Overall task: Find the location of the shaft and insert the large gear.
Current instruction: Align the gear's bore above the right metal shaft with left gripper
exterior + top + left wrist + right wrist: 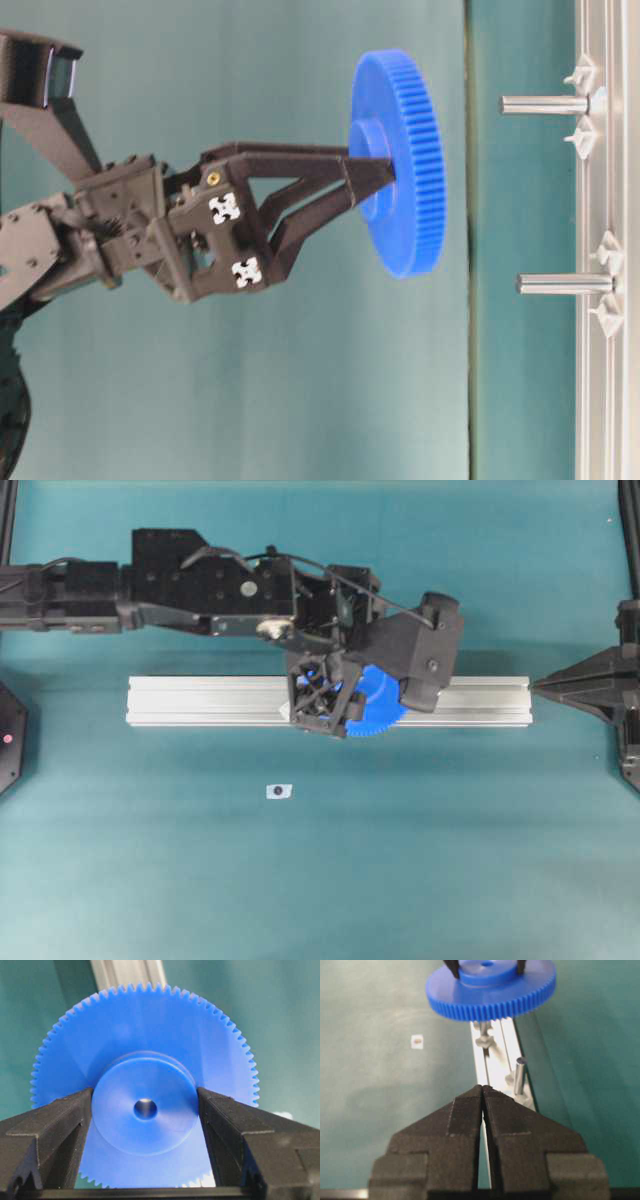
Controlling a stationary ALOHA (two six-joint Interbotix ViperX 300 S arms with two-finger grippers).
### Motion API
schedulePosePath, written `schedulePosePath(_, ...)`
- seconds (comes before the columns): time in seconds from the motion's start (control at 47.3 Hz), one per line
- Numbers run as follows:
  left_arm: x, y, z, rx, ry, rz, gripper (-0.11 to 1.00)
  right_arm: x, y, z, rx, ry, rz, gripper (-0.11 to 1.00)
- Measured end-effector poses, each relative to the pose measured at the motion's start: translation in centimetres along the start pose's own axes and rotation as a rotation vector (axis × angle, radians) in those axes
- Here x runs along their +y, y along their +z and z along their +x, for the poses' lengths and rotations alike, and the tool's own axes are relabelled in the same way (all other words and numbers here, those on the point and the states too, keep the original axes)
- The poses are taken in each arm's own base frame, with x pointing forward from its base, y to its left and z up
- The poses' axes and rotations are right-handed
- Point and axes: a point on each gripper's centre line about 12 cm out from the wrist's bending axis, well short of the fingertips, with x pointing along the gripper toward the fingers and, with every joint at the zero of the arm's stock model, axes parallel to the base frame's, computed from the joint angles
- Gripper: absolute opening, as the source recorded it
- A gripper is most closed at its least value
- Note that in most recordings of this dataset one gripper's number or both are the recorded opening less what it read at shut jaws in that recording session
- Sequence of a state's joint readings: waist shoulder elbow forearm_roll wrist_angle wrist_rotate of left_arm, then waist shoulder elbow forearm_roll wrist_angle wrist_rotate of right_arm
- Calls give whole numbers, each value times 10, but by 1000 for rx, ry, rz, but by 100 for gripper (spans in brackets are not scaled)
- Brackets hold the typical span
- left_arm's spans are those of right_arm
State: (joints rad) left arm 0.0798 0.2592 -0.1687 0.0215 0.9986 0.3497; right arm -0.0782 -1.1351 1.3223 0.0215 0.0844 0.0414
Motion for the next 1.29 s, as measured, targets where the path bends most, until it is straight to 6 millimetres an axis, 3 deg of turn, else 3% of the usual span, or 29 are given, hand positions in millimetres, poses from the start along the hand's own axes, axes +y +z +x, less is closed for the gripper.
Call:
schedulePosePath(0.254, 9, 6, 16, 6, 4, -6, 72, 0, -1, 0, 2, 0, 0, 4)
schedulePosePath(0.804, 27, 20, 17, 39, 1, -31, 72, 0, -1, 0, 2, 0, 0, 4)
schedulePosePath(1.29, 24, 17, 41, 73, -21, -41, 72, 0, -2, 0, 5, 0, 0, 4)
